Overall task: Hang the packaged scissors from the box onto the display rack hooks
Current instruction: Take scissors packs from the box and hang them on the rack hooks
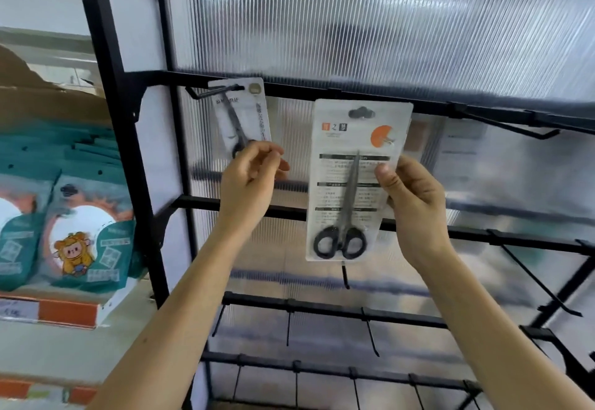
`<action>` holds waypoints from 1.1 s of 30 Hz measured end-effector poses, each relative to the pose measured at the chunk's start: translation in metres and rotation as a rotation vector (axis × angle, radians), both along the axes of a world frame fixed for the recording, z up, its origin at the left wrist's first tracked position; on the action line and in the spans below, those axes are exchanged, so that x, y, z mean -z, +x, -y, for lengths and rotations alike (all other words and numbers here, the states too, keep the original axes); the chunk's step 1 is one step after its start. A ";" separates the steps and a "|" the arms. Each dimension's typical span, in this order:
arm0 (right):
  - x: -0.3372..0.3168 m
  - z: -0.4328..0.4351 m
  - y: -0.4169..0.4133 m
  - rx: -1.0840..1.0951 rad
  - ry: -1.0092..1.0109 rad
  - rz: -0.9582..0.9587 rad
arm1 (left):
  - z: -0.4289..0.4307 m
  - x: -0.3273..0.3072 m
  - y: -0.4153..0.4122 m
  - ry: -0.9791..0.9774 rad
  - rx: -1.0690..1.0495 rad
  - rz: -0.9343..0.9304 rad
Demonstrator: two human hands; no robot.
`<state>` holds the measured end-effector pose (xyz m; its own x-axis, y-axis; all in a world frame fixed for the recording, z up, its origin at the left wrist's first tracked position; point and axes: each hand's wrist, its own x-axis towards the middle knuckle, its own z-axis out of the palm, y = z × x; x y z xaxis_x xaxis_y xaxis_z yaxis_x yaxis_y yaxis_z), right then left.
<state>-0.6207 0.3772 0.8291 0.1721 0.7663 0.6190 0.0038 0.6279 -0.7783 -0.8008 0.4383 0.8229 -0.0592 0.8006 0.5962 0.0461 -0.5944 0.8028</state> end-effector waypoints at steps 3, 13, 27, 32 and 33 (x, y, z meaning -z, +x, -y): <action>0.000 0.005 0.005 -0.006 -0.020 -0.029 | 0.004 -0.001 0.004 0.000 0.034 -0.019; 0.003 0.006 0.004 -0.034 -0.028 0.077 | 0.014 0.008 0.003 -0.045 0.052 0.010; -0.012 -0.002 -0.002 0.069 0.018 0.011 | 0.014 0.008 0.002 -0.057 0.075 -0.017; -0.011 -0.004 -0.005 0.061 -0.012 -0.004 | 0.014 0.008 0.003 -0.048 0.085 -0.027; -0.012 -0.005 -0.005 0.063 -0.025 0.001 | 0.014 0.008 0.003 -0.049 0.088 -0.027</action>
